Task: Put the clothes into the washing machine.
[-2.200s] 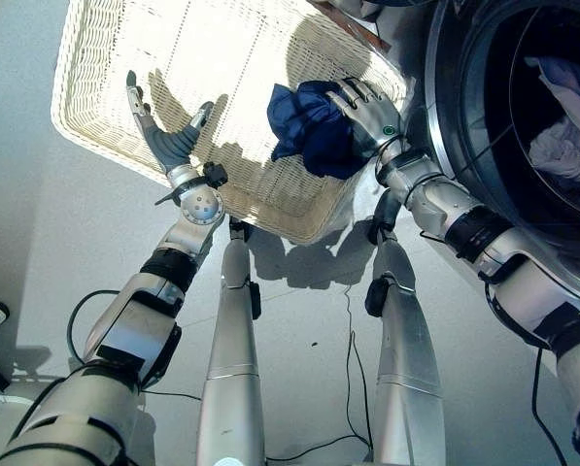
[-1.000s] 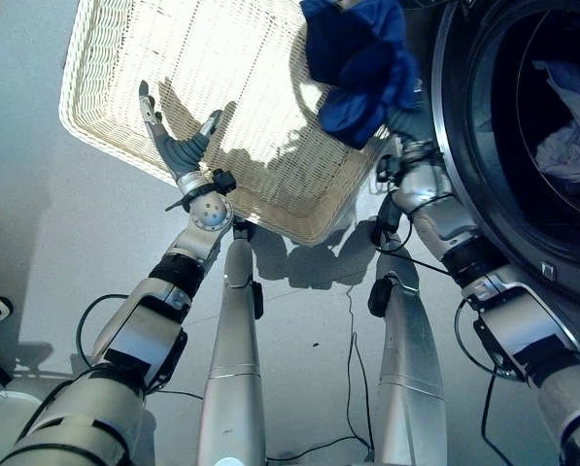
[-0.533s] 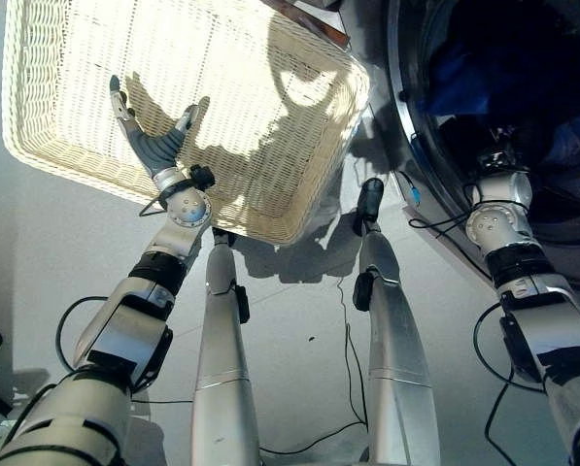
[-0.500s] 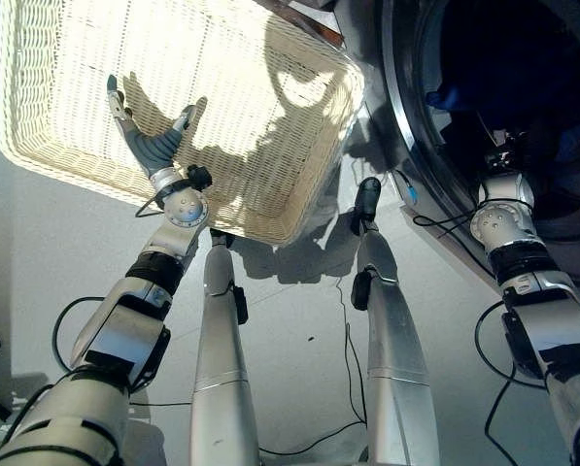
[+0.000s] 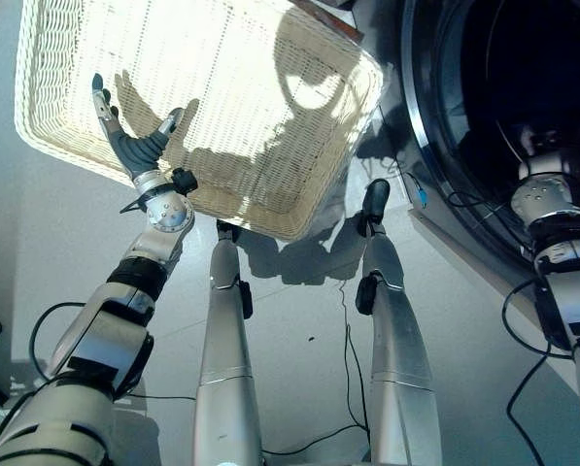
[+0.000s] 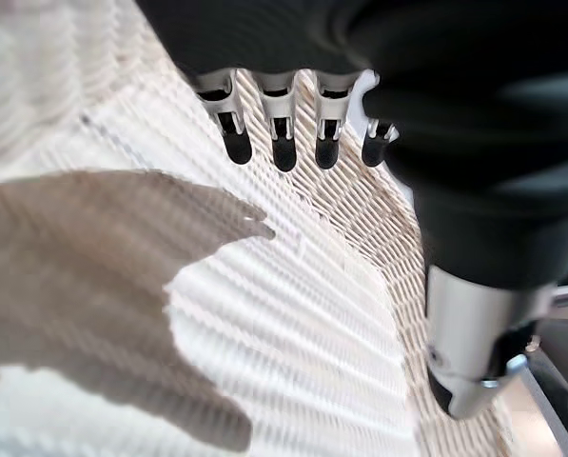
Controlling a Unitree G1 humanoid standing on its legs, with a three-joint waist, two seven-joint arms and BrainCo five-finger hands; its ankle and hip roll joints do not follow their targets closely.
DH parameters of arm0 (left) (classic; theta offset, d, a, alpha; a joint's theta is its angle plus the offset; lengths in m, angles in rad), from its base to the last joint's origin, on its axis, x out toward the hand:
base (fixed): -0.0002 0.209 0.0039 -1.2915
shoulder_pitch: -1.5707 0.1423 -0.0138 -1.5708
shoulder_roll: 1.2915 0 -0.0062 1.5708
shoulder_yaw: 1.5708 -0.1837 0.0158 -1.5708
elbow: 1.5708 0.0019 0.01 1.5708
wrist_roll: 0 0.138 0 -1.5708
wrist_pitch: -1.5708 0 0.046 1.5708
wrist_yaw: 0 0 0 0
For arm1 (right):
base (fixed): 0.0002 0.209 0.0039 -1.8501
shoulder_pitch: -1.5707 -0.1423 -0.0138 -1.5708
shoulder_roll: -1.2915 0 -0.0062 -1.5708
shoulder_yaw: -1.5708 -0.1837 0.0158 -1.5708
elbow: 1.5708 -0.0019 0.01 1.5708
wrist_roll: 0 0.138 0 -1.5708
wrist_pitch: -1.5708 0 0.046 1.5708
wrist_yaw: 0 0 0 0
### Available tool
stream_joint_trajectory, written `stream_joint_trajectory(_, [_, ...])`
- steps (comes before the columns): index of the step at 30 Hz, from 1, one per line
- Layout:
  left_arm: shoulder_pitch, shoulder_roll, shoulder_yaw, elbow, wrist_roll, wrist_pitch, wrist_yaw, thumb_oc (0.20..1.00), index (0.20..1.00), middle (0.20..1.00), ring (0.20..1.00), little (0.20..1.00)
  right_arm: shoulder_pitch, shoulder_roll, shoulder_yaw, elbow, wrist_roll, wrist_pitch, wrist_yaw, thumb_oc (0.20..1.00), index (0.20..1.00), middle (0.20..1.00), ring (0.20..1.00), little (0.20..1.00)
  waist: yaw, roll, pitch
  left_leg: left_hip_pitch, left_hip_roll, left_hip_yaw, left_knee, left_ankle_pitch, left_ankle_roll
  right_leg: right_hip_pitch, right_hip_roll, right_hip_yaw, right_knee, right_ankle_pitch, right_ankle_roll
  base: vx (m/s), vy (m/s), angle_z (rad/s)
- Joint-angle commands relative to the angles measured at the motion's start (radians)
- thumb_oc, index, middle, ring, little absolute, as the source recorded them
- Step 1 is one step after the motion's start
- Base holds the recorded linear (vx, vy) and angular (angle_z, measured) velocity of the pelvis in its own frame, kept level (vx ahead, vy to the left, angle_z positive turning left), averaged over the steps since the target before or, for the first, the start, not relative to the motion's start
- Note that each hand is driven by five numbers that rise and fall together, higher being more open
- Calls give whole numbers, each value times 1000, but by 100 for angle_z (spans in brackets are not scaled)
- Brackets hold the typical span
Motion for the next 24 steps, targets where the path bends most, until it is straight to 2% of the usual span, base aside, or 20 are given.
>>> stream_joint_trajectory(1, [13, 52, 46, -28, -17, -7, -20, 1000, 1000, 1000, 1000, 1000, -60, -280, 28, -36, -95, -25, -27, 1000, 1000, 1000, 1000, 1000, -32, -63, -19, 58, -51, -18, -34, -31, 80, 59, 37, -46, 83, -42, 87, 0, 0, 0])
stream_joint_trajectory(5, [-41, 73, 32, 16, -35, 13, -73, 1000, 1000, 1000, 1000, 1000, -57, -294, 28, 118, -40, 77, 117, 1000, 1000, 1000, 1000, 1000, -26, -73, -19, 67, -60, -29, -16, -40, 91, 68, 36, -49, 95, -46, 84, 10, -19, 0])
stream_joint_trajectory(7, [-52, 71, 23, 29, -35, 9, -83, 1000, 1000, 1000, 1000, 1000, -65, -292, 42, 163, -88, 108, 108, 1000, 1000, 1000, 1000, 1000, -22, -69, -19, 67, -65, -31, -16, -40, 93, 69, 34, -50, 94, -45, 84, 0, 0, 0])
stream_joint_trajectory(8, [-55, 70, 18, 32, -38, 5, -86, 1000, 1000, 1000, 1000, 1000, -67, -289, 56, 179, -149, 151, 99, 1000, 1000, 1000, 1000, 1000, -19, -65, -19, 67, -69, -32, -16, -40, 95, 68, 33, -51, 93, -44, 83, 17, -16, 4])
stream_joint_trajectory(9, [-61, 62, 4, 35, -34, 3, -87, 1000, 1000, 1000, 1000, 1000, -75, -277, 90, 205, -359, 244, 14, 1000, 1000, 1000, 1000, 1000, -12, -57, -19, 65, -76, -33, -19, -39, 99, 65, 31, -51, 92, -43, 83, 0, 0, 0])
stream_joint_trajectory(10, [-62, 60, 2, 36, -33, 2, -86, 1000, 1000, 1000, 1000, 1000, -78, -274, 96, 206, -382, 255, 4, 1000, 1000, 1000, 1000, 1000, -13, -55, -19, 65, -77, -34, -20, -40, 101, 64, 31, -52, 91, -42, 84, 0, 0, 0])
stream_joint_trajectory(11, [-67, 55, -12, 28, -28, 8, -80, 1000, 1000, 1000, 1000, 1000, -99, -261, 143, 211, -517, 359, -64, 1000, 1000, 1000, 1000, 1000, -5, -49, -19, 61, -83, -35, -18, -41, 105, 60, 29, -55, 92, -41, 84, 12, -31, 2])
stream_joint_trajectory(12, [-70, 51, -20, 25, -26, 8, -79, 1000, 1000, 1000, 1000, 1000, -117, -253, 185, 218, -686, 461, -77, 1000, 1000, 1000, 1000, 1000, 0, -45, -19, 57, -85, -35, -20, -39, 106, 57, 27, -58, 91, -39, 86, 10, -33, 3])
stream_joint_trajectory(16, [-95, 42, -46, 24, -23, 15, -73, 1000, 1000, 1000, 1000, 1000, -191, -232, 334, 186, -952, 645, -110, 1000, 1000, 1000, 1000, 1000, 5, -31, -19, 41, -94, -37, -16, -40, 114, 45, 20, -64, 90, -38, 88, -4, -12, 3])
stream_joint_trajectory(17, [-96, 42, -47, 24, -23, 15, -74, 1000, 1000, 1000, 1000, 1000, -196, -230, 343, 185, -955, 648, -113, 1000, 1000, 1000, 1000, 1000, 5, -30, -19, 40, -94, -37, -16, -40, 114, 44, 19, -65, 89, -38, 88, 0, 0, 0])
stream_joint_trajectory(18, [-114, 39, -64, 34, -21, 12, -83, 1000, 1000, 1000, 1000, 1000, -237, -209, 423, 184, -1069, 702, -125, 1000, 1000, 1000, 1000, 1000, 11, -22, -19, 36, -95, -35, -18, -40, 115, 40, 14, -69, 87, -40, 89, 0, 0, 0])
stream_joint_trajectory(19, [-122, 37, -68, 42, -20, 9, -86, 1000, 1000, 1000, 1000, 1000, -250, -198, 448, 183, -1107, 709, -126, 1000, 1000, 1000, 1000, 1000, 11, -19, -19, 33, -96, -34, -17, -41, 115, 36, 14, -69, 87, -41, 88, 0, 0, 0])
stream_joint_trajectory(23, [-134, 28, -76, 54, -15, 1, -83, 1000, 1000, 1000, 1000, 1000, -257, -175, 474, 180, -1151, 704, -150, 1000, 1000, 1000, 1000, 1000, 10, -14, -19, 29, -96, -30, -19, -40, 114, 33, 13, -68, 85, -43, 90, 0, 0, 0])
stream_joint_trajectory(24, [-138, 19, -84, 61, -2, -10, -73, 1000, 1000, 1000, 1000, 1000, -235, -164, 493, 168, -1210, 667, -177, 1000, 1000, 1000, 1000, 1000, 8, -10, -19, 24, -98, -28, -18, -40, 115, 28, 12, -65, 85, -45, 90, 0, 0, 0])
